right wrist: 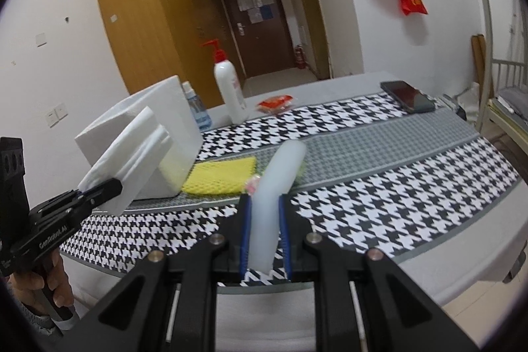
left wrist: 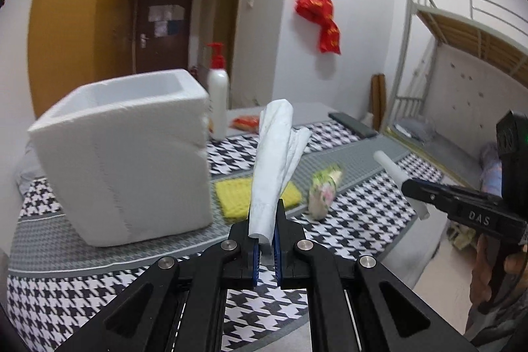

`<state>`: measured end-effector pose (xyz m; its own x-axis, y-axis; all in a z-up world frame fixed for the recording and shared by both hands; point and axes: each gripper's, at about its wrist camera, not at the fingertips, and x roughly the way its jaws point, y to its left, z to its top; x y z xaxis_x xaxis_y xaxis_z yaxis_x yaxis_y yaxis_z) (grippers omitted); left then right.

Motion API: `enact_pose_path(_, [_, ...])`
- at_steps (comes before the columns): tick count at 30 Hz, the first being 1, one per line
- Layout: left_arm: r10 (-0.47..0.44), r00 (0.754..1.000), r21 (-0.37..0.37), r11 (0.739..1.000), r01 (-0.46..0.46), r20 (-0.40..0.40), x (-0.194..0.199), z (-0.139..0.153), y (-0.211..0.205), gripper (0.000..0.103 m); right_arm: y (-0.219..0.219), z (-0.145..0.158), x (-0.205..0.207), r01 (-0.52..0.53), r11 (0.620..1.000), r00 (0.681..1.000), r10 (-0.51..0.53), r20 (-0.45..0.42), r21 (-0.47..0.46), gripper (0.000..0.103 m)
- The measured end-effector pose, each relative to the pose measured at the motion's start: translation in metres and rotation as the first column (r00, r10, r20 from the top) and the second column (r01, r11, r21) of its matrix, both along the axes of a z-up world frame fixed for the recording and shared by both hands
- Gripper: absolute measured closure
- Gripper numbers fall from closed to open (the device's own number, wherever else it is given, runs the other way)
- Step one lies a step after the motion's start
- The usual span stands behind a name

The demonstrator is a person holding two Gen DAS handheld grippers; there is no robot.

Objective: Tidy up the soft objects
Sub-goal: 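Lift the foam roller with the right gripper while the left gripper lifts the tissue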

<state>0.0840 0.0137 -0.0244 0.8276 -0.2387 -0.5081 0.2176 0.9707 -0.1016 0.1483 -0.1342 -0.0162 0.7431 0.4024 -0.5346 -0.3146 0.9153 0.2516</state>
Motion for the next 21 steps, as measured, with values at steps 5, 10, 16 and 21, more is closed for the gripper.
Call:
enact_pose_path(5, [0.06,0.997,0.007,0.998,-0.06,0.046,-0.009,0.008,0.006,0.096,0.011,0.01,0.003,-0.058,0.998,0.998,0.059,0.037,-0.009,0.083])
enact_pose_path(10, [0.107,0.992,0.009,0.994,-0.108,0.072,-0.015,0.015,0.01,0.096,0.022,0.019,0.003,-0.132,0.991,0.988,0.133,0.076,-0.012,0.083])
enact_pose_path(16, [0.152,0.984,0.018,0.988,-0.154,0.096,-0.023,0.02,0.015,0.096,0.038,0.023,0.006,-0.183,0.982,0.977,0.186,0.105,-0.038,0.083])
enact_pose_path(21, [0.188,0.976,0.021,0.981,-0.191,0.108,-0.028,0.025,0.021,0.096,0.052,0.026,0.008,-0.258,0.966,0.958,0.259,0.122,-0.026,0.081])
